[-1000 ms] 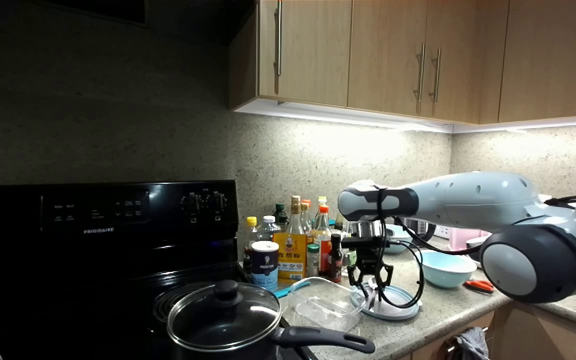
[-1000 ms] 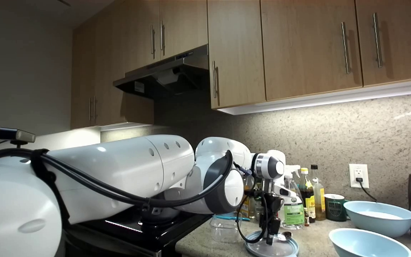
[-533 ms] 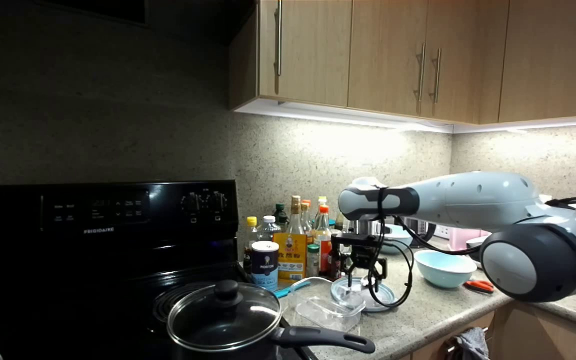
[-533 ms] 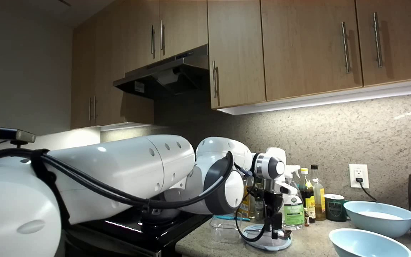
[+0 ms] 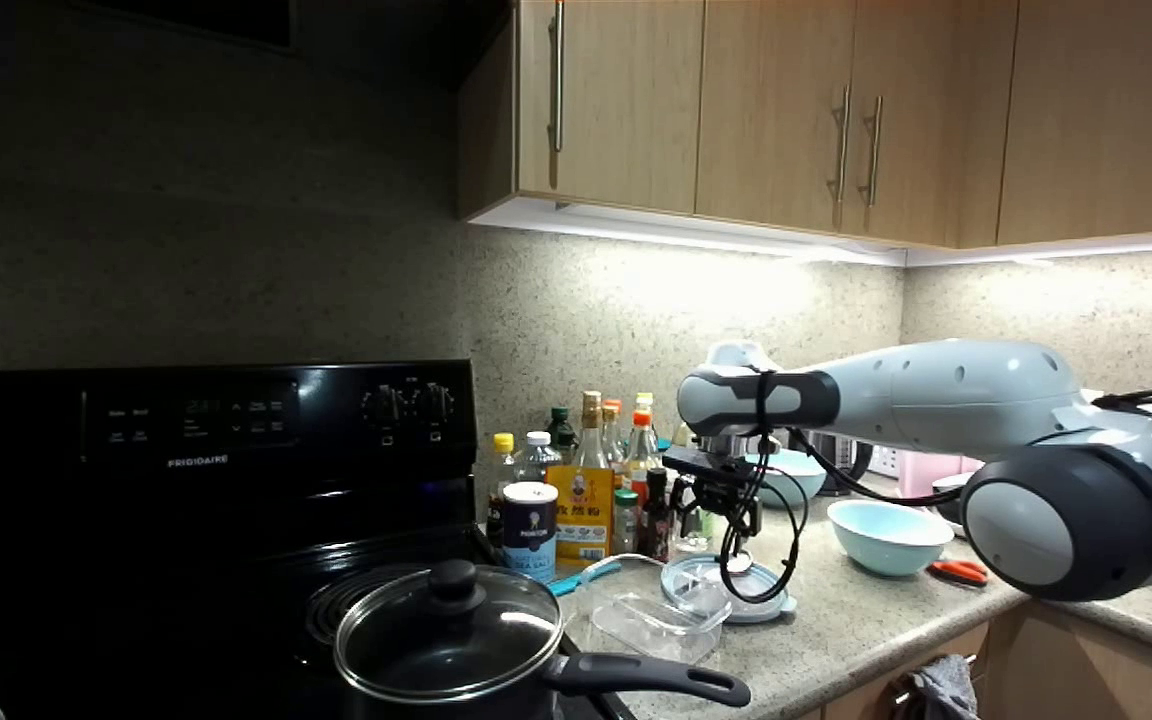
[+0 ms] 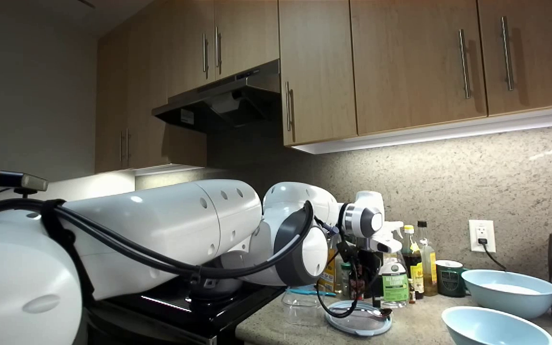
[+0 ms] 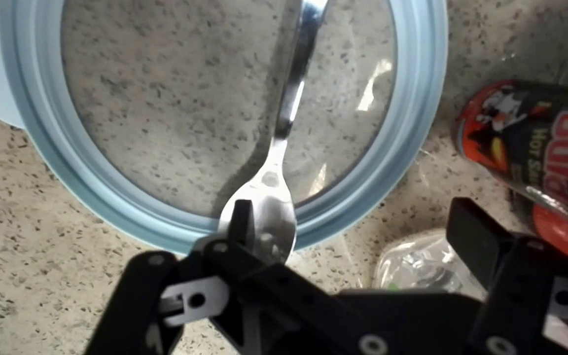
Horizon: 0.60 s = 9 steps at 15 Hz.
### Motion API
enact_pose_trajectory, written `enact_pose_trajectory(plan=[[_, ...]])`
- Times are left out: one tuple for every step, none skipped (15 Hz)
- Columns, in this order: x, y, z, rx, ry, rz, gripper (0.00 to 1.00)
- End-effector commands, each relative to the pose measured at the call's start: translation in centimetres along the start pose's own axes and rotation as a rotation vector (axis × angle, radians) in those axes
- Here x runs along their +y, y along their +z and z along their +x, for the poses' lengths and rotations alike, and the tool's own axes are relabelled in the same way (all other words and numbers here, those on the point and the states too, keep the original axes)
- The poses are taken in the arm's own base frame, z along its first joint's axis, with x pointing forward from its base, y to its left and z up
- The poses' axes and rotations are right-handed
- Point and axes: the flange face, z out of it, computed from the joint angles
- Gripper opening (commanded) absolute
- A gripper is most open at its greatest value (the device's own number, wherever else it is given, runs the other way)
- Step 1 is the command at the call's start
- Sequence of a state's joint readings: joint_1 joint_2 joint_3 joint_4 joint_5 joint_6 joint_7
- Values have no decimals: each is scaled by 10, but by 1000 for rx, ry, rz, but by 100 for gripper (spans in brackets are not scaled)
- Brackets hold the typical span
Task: Remove the spoon from the bowl and put it on the lid that is on the counter
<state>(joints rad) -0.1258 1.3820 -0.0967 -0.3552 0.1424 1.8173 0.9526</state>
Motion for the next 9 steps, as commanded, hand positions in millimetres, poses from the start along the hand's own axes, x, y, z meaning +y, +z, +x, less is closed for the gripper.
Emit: enact_pose_trajectory(plan=[[-4,-13,5,32,49,38,100],[-5,-14,4,36,50,43,100],[-8,-15,2,45,46,50,100],[-11,-16,1,67,46,62,100],[-14,-18,1,85,50,80,100],[-17,-21,0,105,58,98,100],[-21,-24,-1,121,70,120,100],[-24,-27,-2,136,84,143,100],[-27,-29,-1,178,101,160,100]])
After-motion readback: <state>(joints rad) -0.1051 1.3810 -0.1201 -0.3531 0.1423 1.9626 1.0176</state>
